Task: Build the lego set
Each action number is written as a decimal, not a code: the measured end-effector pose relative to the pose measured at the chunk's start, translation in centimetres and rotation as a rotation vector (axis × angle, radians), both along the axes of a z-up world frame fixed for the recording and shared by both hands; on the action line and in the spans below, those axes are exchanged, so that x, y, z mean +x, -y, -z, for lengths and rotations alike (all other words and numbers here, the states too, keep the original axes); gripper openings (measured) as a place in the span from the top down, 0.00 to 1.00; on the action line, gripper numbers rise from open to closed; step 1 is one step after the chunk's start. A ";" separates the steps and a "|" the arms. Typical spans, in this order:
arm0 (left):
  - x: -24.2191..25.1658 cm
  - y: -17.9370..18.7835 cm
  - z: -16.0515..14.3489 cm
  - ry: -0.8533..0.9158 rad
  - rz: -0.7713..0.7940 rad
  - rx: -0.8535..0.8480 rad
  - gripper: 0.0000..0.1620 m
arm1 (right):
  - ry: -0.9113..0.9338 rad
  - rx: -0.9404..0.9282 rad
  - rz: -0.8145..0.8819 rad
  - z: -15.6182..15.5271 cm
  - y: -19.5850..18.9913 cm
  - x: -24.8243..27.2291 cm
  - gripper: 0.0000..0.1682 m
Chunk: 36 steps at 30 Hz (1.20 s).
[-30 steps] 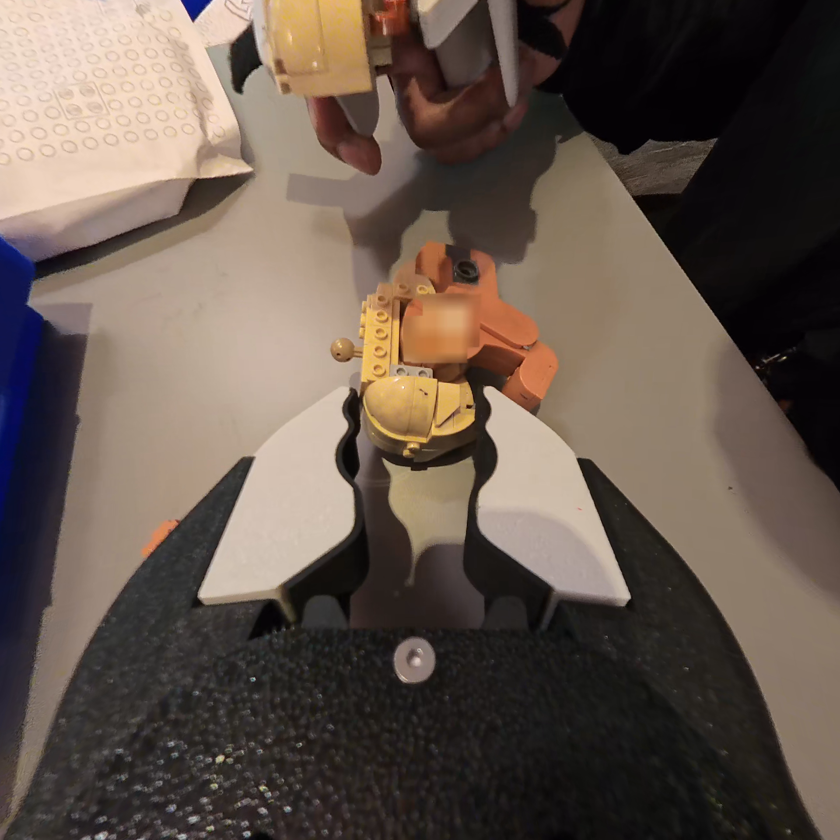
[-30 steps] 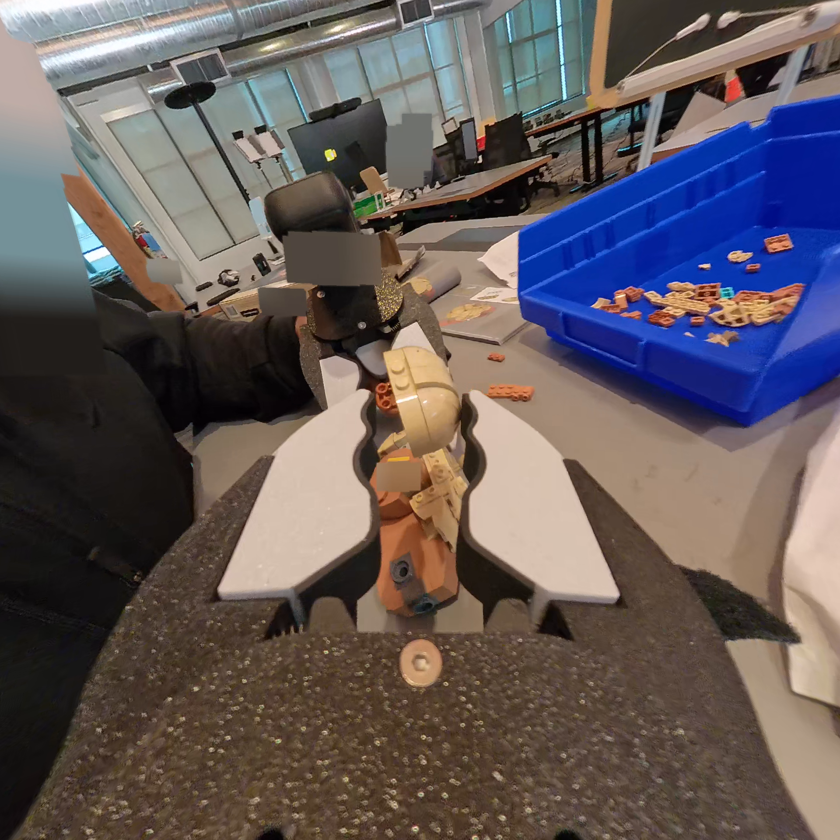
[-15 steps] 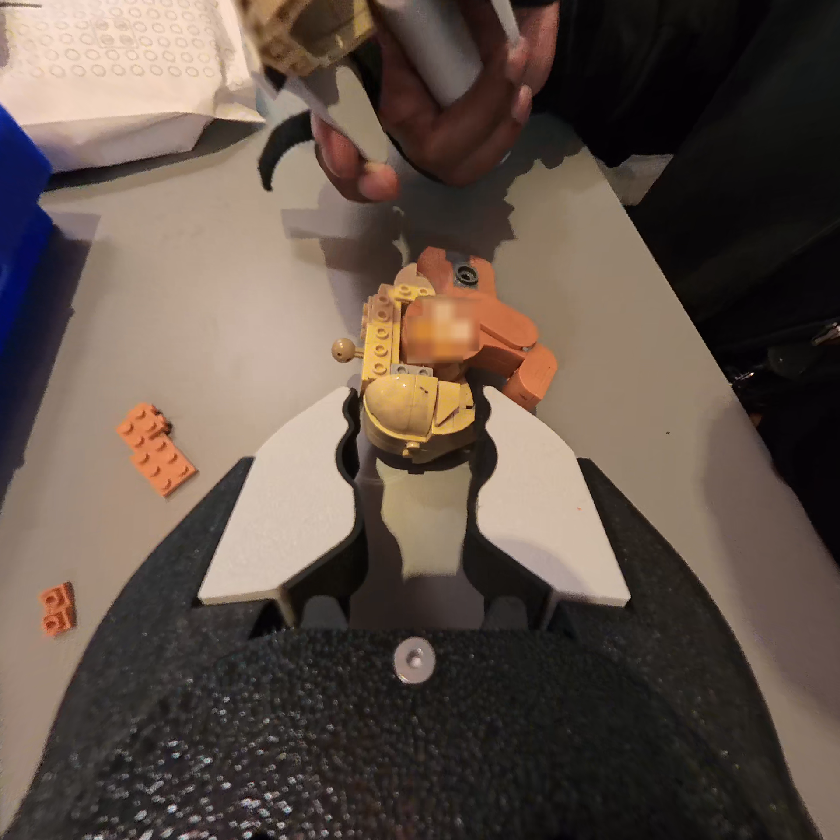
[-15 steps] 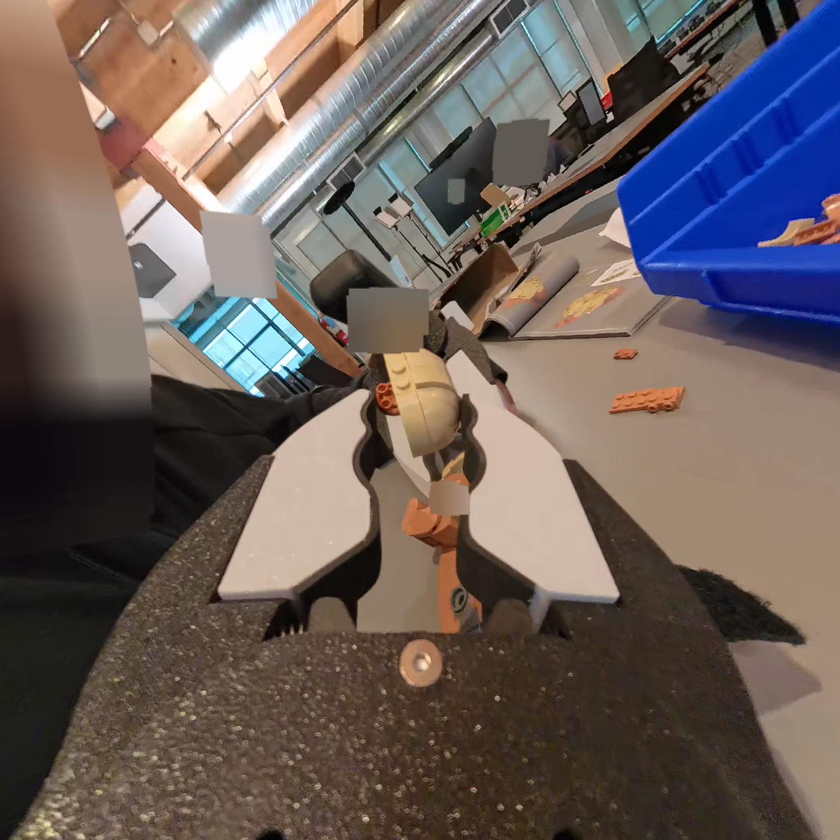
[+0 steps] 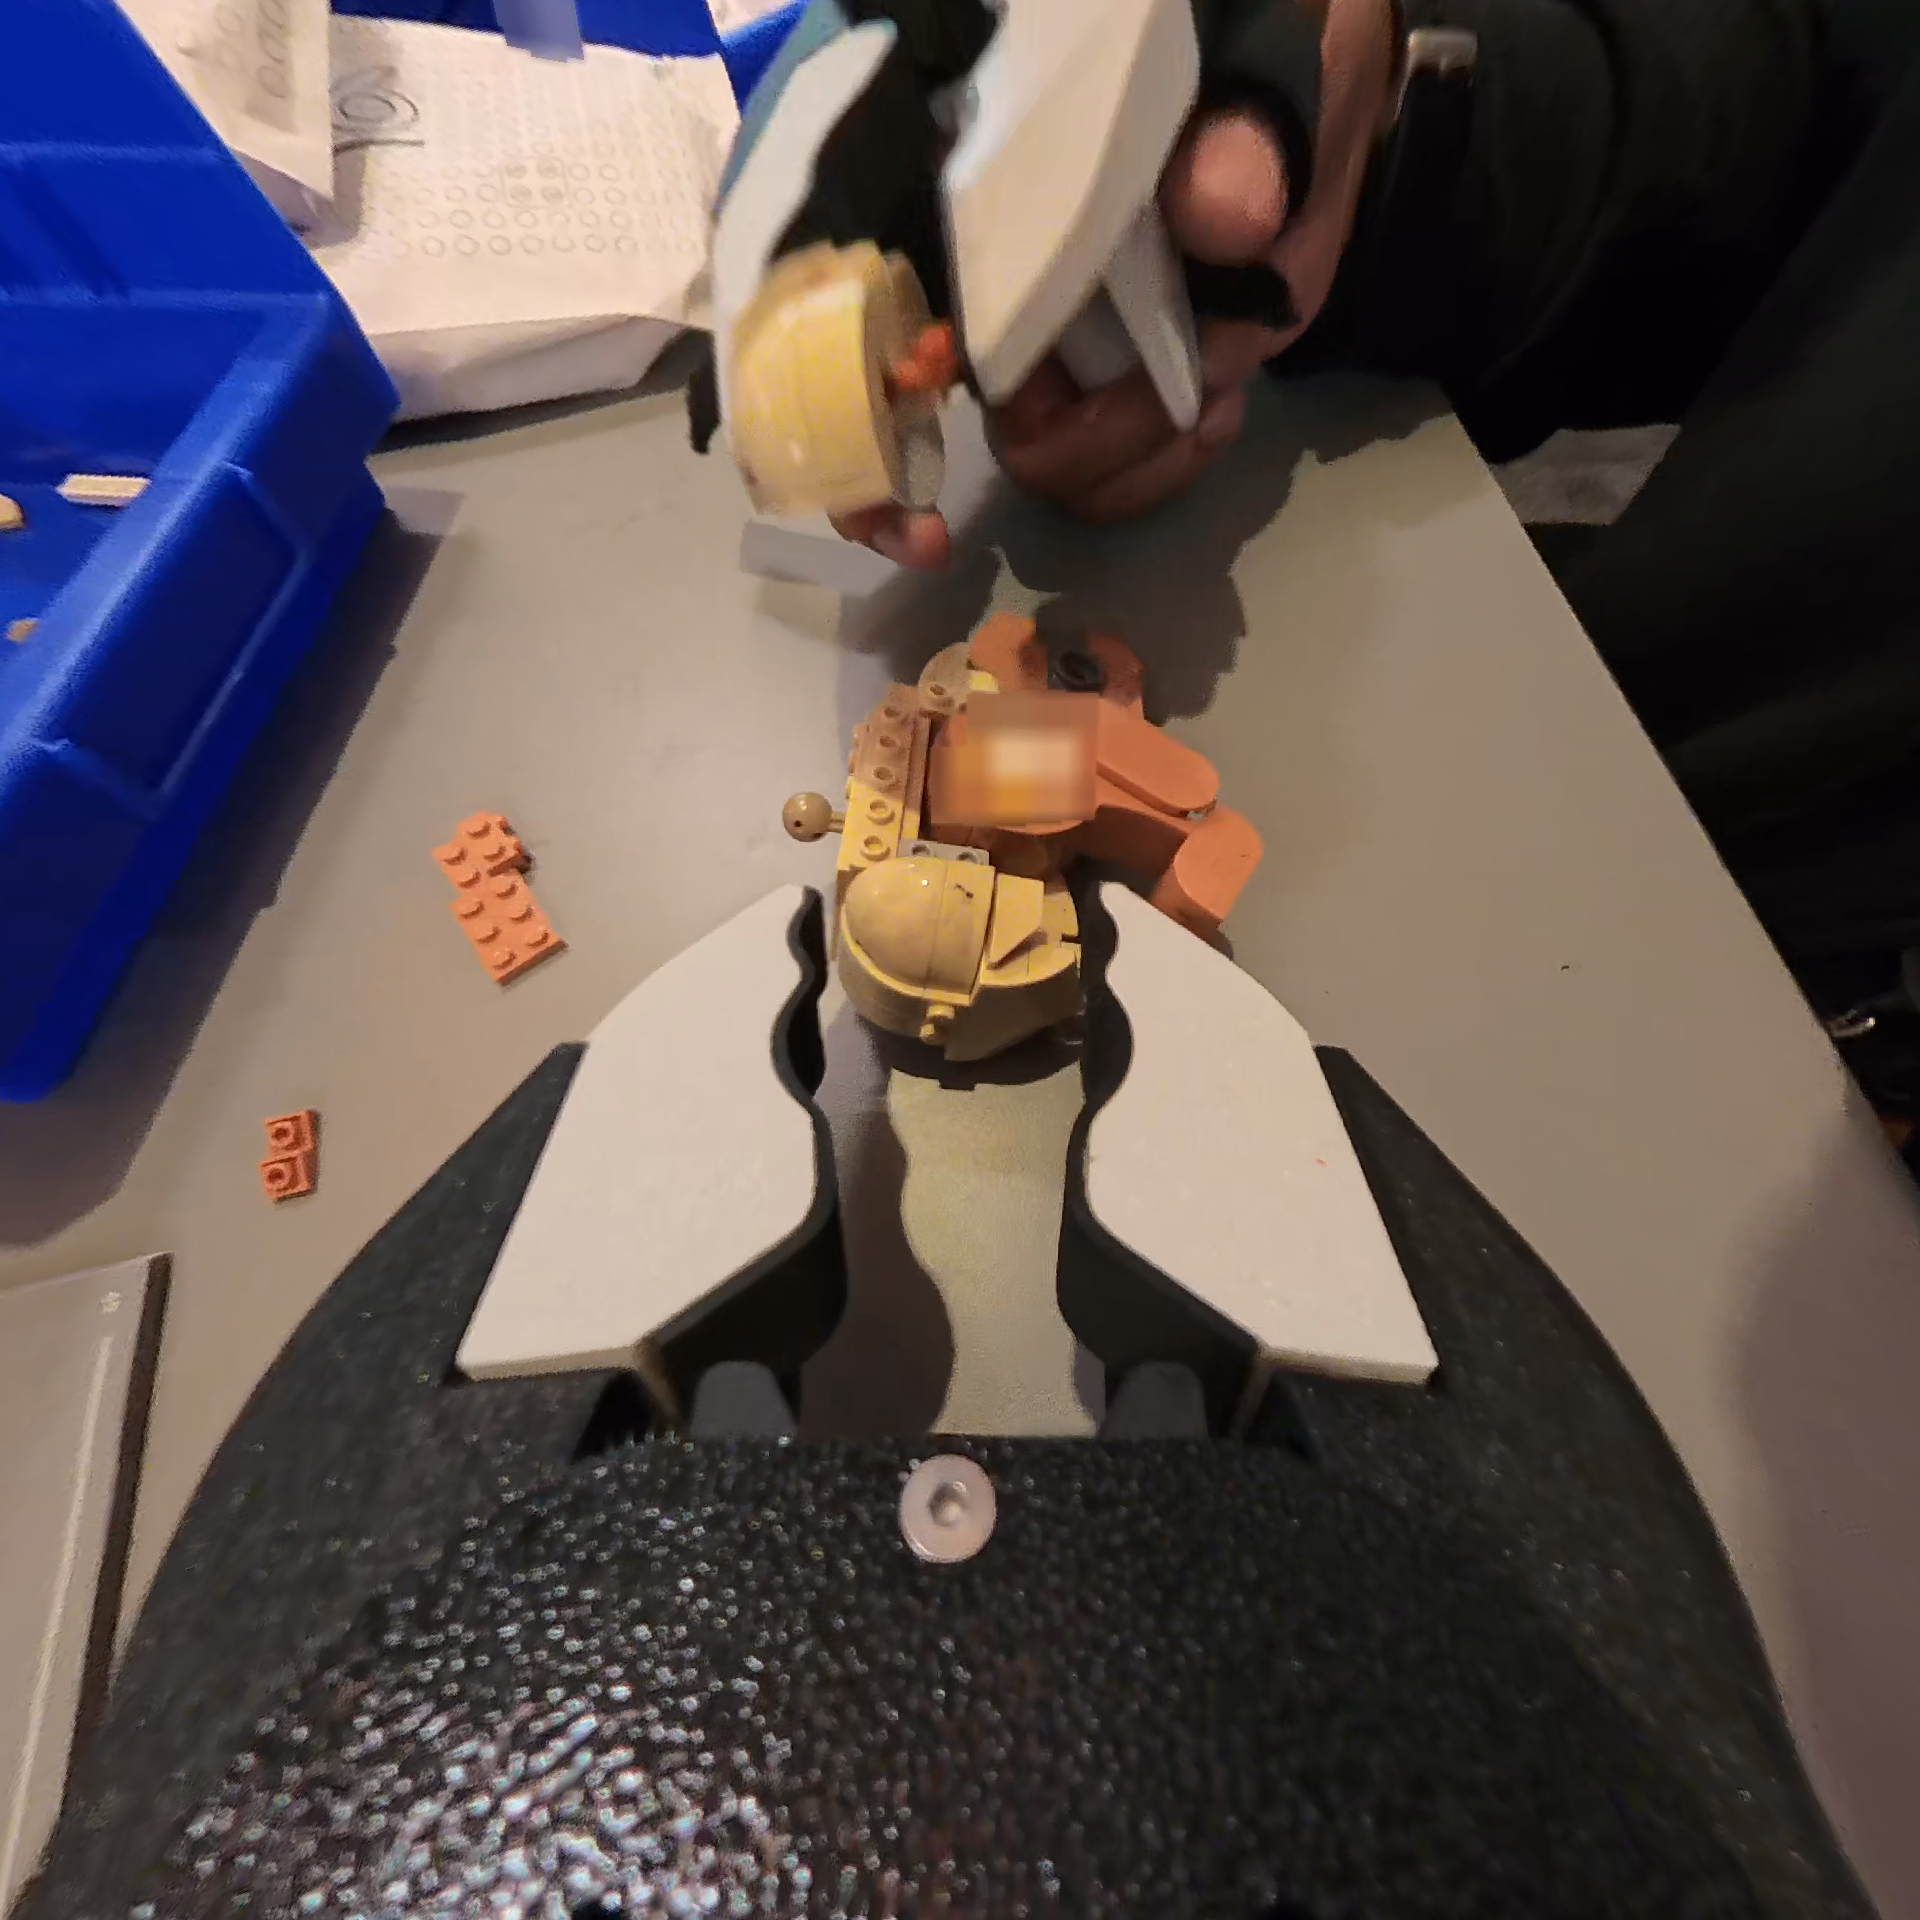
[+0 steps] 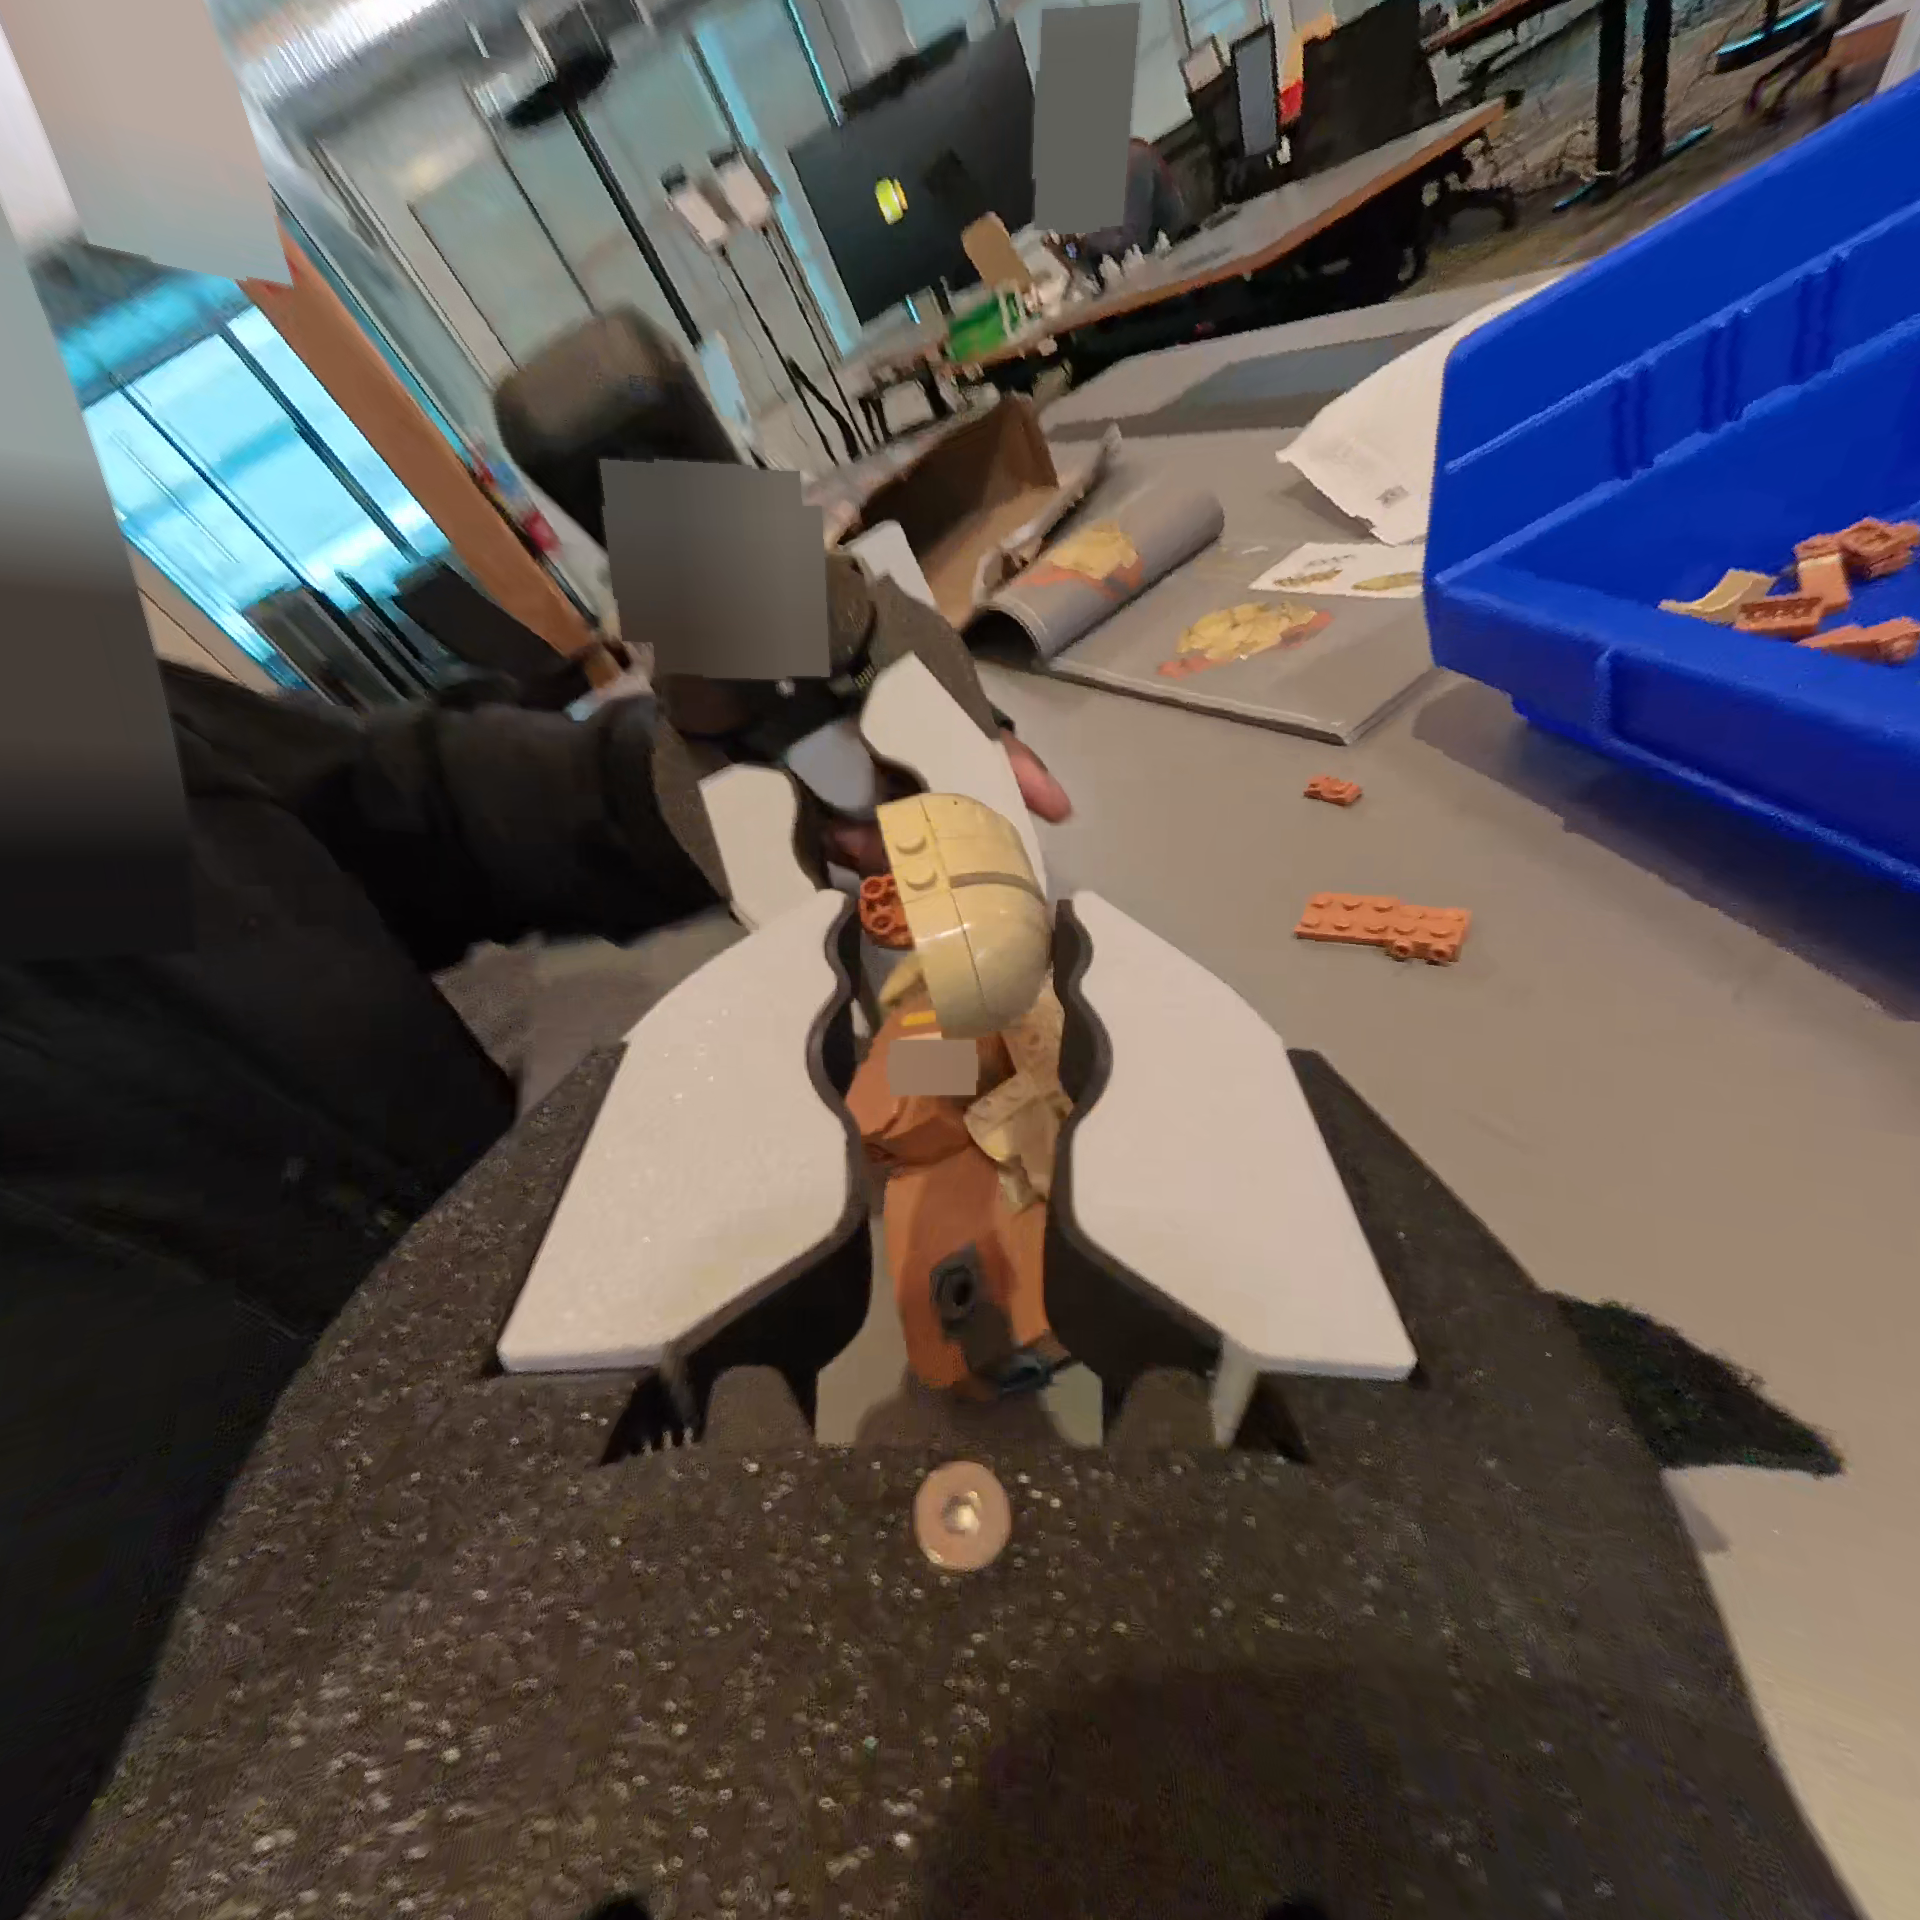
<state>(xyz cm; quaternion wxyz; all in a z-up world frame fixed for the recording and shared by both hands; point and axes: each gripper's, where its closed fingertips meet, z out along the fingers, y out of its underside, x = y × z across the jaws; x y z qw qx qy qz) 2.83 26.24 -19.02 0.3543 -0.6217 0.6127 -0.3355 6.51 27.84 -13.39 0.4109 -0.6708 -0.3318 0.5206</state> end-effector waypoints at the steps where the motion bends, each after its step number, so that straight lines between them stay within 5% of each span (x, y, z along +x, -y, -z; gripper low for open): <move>1: -0.1 -0.1 -0.2 0.015 -0.009 0.001 0.71 | 0.048 0.036 0.003 0.4 0.1 -0.2 0.79; 14: -2.4 0.6 -0.5 0.033 -0.041 0.028 0.72 | 0.421 0.286 -0.010 3.1 1.0 -1.6 0.79; 36: -2.5 0.9 -0.1 0.012 -0.025 0.014 0.72 | 0.495 0.313 -0.070 4.4 1.3 -2.3 0.79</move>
